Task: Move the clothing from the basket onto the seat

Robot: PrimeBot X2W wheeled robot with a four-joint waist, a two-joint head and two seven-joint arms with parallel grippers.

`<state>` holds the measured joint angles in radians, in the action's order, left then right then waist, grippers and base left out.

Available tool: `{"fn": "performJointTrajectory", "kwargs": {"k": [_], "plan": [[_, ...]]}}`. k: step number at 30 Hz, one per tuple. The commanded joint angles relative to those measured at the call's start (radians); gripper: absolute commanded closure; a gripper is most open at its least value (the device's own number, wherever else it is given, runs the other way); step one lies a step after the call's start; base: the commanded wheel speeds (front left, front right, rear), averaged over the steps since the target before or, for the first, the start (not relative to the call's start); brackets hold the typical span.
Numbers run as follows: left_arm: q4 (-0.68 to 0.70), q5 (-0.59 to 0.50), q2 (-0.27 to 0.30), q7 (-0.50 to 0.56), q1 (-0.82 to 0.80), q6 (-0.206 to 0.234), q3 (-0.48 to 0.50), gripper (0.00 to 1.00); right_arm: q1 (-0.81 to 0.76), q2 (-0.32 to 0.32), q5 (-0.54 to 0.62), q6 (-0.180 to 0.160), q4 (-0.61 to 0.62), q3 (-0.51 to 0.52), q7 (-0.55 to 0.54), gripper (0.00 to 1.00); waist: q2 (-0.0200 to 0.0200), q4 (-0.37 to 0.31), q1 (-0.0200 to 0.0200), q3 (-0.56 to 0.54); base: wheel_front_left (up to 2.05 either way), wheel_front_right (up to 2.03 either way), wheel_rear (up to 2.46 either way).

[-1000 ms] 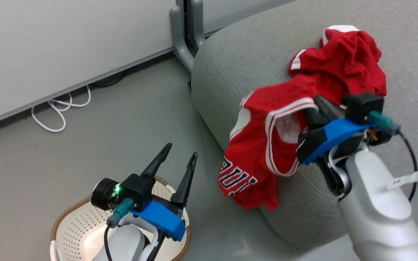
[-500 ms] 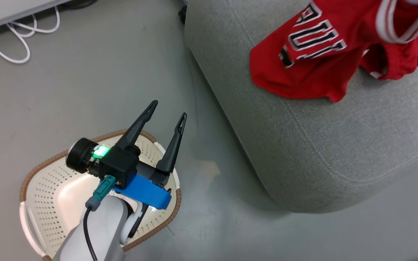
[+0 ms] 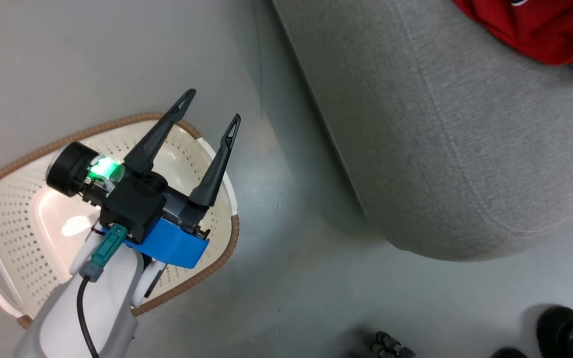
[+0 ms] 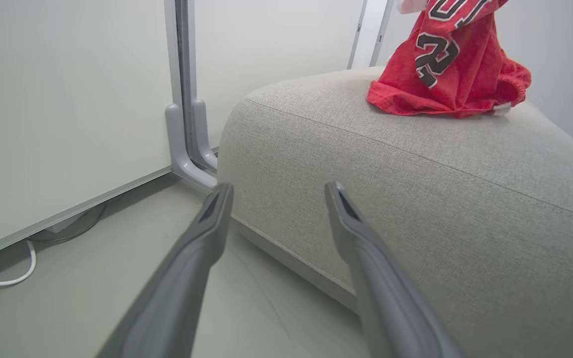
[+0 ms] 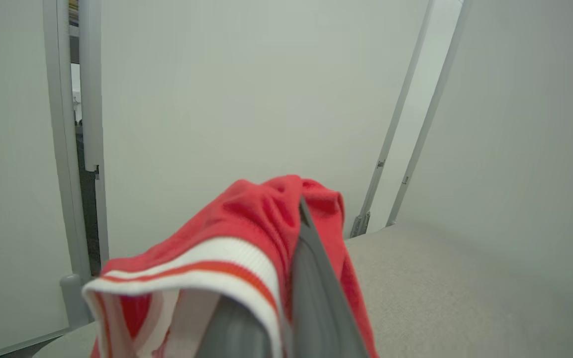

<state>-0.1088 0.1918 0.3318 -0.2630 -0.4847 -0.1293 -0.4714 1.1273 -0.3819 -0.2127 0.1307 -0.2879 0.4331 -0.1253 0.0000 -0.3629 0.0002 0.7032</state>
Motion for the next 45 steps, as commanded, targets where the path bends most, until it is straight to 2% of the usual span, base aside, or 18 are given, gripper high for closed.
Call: {"fn": "performJointTrajectory", "kwargs": {"k": [1,7,15,26,27,28,29,30,45], "plan": [[0.011,-0.009,0.010,-0.002,-0.022,-0.002,0.001,0.00,-0.030,-0.002,0.015,0.000,-0.027,0.011,0.018,1.00,0.0000,0.005,-0.0002,0.042,0.00,0.00,0.00],[0.043,-0.015,0.033,0.005,-0.042,-0.002,-0.005,0.00,-0.070,0.046,0.033,0.000,-0.192,0.039,0.099,1.00,0.0000,0.010,-0.0002,0.085,0.00,0.00,0.00],[0.069,-0.021,0.045,0.018,-0.060,0.003,-0.011,0.00,-0.038,0.054,0.083,0.000,-0.384,0.034,0.172,1.00,0.0000,0.024,-0.0002,0.117,0.00,0.00,0.00],[0.061,-0.009,0.048,0.014,-0.069,0.014,-0.013,0.00,0.007,0.041,0.101,0.000,-0.509,0.013,0.235,1.00,0.0000,0.030,-0.0002,0.118,0.00,0.00,0.00],[0.060,-0.008,0.047,0.013,-0.069,0.015,-0.014,0.00,0.009,0.039,0.104,0.000,-0.516,0.008,0.232,0.78,0.0000,0.030,-0.0002,0.117,0.00,0.00,0.00],[0.058,-0.007,0.046,0.013,-0.070,0.015,-0.016,0.00,0.010,0.037,0.107,0.000,-0.524,-0.001,0.229,0.52,0.0000,0.031,-0.0002,0.116,0.00,0.00,0.00],[0.058,-0.006,0.044,0.013,-0.071,0.016,-0.017,0.00,0.013,0.035,0.104,0.000,-0.529,-0.005,0.230,0.04,0.0000,0.032,-0.0002,0.115,0.00,0.00,0.00],[0.057,-0.006,0.043,0.011,-0.072,0.016,-0.018,0.00,0.017,0.031,0.101,0.000,-0.534,-0.006,0.229,0.00,0.0000,0.032,-0.0002,0.114,0.00,0.00,0.00],[0.036,-0.001,0.029,0.000,-0.086,0.022,-0.021,0.00,0.040,0.003,0.085,0.000,-0.575,-0.036,0.249,0.00,0.0000,0.050,-0.0002,0.101,0.00,0.00,0.00]]}}
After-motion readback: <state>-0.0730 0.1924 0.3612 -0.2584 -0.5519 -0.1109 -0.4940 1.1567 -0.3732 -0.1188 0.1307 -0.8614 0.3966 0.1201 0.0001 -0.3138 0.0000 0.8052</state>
